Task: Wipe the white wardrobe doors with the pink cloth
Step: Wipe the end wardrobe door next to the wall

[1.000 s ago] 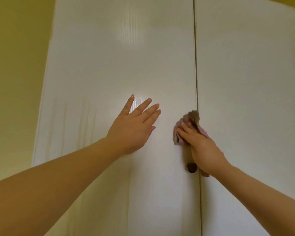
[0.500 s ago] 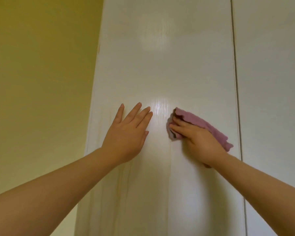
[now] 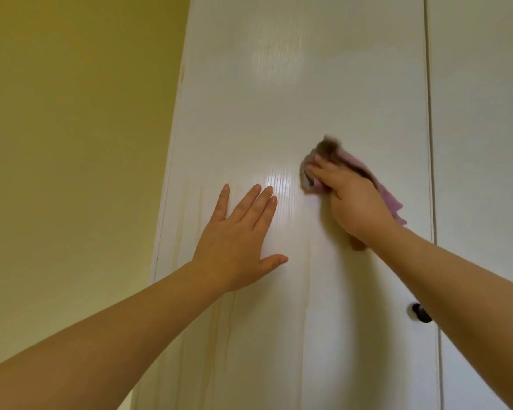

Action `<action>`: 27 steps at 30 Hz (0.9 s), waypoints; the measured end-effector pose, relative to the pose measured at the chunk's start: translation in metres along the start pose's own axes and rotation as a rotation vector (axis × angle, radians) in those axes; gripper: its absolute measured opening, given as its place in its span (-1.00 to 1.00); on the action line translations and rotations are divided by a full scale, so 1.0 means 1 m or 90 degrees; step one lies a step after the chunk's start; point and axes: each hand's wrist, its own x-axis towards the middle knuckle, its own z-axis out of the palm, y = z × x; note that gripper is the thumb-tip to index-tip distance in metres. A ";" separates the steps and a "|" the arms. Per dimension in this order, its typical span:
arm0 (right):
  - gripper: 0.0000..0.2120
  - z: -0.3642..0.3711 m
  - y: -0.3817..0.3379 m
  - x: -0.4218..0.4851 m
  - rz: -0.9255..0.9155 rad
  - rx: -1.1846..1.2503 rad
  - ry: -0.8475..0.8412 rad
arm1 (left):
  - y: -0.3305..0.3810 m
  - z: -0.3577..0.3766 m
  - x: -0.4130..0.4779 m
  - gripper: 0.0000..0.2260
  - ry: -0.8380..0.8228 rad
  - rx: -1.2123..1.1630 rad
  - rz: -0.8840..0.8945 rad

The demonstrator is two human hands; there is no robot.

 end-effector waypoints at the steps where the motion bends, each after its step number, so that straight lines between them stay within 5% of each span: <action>1: -0.50 0.004 -0.006 0.002 0.027 0.000 0.017 | 0.000 0.001 -0.001 -0.24 0.004 -0.006 -0.003; 7: -0.53 0.030 -0.013 -0.073 -0.132 0.064 -0.099 | -0.001 0.005 -0.002 -0.28 0.000 -0.005 0.018; 13: -0.52 0.026 -0.016 -0.004 -0.009 0.010 0.057 | -0.010 -0.004 0.004 -0.40 -0.018 -0.036 0.014; 17: -0.57 0.069 -0.035 -0.065 -0.220 0.035 -0.070 | -0.033 0.002 -0.011 -0.42 0.129 -0.044 0.014; 20: -0.70 0.048 -0.020 -0.019 -0.394 0.104 -0.162 | -0.059 0.017 -0.028 -0.43 0.159 -0.036 -0.026; 22: -0.77 0.036 -0.014 0.020 -0.293 0.273 -0.076 | -0.071 0.022 -0.038 -0.39 0.125 -0.060 -0.085; 24: -0.61 0.041 -0.027 0.037 -0.220 0.150 -0.185 | -0.077 0.025 -0.044 -0.33 0.106 -0.112 -0.140; 25: -0.55 0.049 -0.034 0.030 -0.146 0.123 -0.138 | -0.080 0.027 -0.047 -0.31 0.104 -0.125 -0.162; 27: -0.57 0.064 -0.053 -0.012 -0.214 0.100 -0.070 | -0.083 0.030 -0.051 -0.28 0.085 -0.143 -0.189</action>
